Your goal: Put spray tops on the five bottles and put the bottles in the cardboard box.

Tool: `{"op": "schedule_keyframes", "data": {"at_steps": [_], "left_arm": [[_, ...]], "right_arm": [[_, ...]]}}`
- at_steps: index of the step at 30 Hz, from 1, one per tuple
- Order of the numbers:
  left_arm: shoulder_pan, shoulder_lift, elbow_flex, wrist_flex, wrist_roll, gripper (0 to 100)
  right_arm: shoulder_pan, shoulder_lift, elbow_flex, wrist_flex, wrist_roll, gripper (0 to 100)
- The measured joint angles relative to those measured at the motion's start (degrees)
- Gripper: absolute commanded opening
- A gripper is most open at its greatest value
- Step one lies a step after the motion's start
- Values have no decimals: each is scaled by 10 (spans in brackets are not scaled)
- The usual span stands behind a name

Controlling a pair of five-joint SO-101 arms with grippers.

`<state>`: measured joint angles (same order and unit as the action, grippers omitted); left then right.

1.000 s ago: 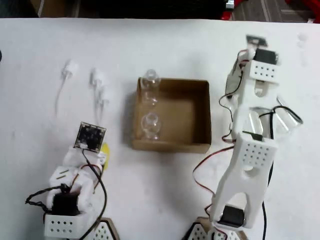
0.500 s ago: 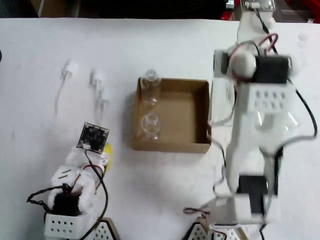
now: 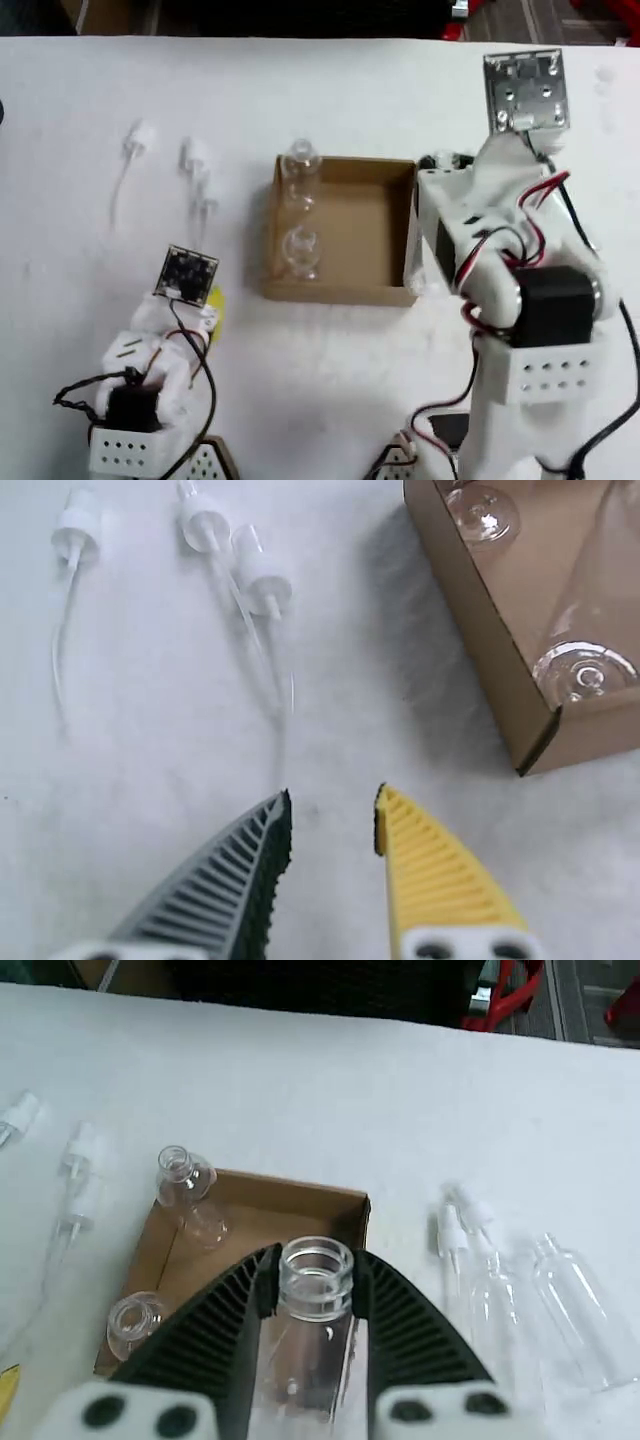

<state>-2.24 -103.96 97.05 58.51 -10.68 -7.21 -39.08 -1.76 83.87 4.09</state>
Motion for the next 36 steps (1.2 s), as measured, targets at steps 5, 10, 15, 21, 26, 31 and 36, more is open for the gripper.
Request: {"op": "schedule_keyframes", "data": {"at_steps": [5,10,15,21,26,31,36], "left_arm": [[0,0,0,0,0,129],[0,0,0,0,0,129],[4,0,0,0,0,129],[4,0,0,0,0,129],[4,0,0,0,0,129],[4,0,0,0,0,129],[4,0,0,0,0,129]], "right_arm": [[-2,-86,191,-188,0,15],[-56,-154,411,-440,0,15],[-102,-165,587,-716,0,15],[-112,-80,651,-913,-1,15],[-107,25,674,-1012,-1,15],[-99,57,738,-1105,-1,15],[-85,62,788,-1165,-1,15]]}}
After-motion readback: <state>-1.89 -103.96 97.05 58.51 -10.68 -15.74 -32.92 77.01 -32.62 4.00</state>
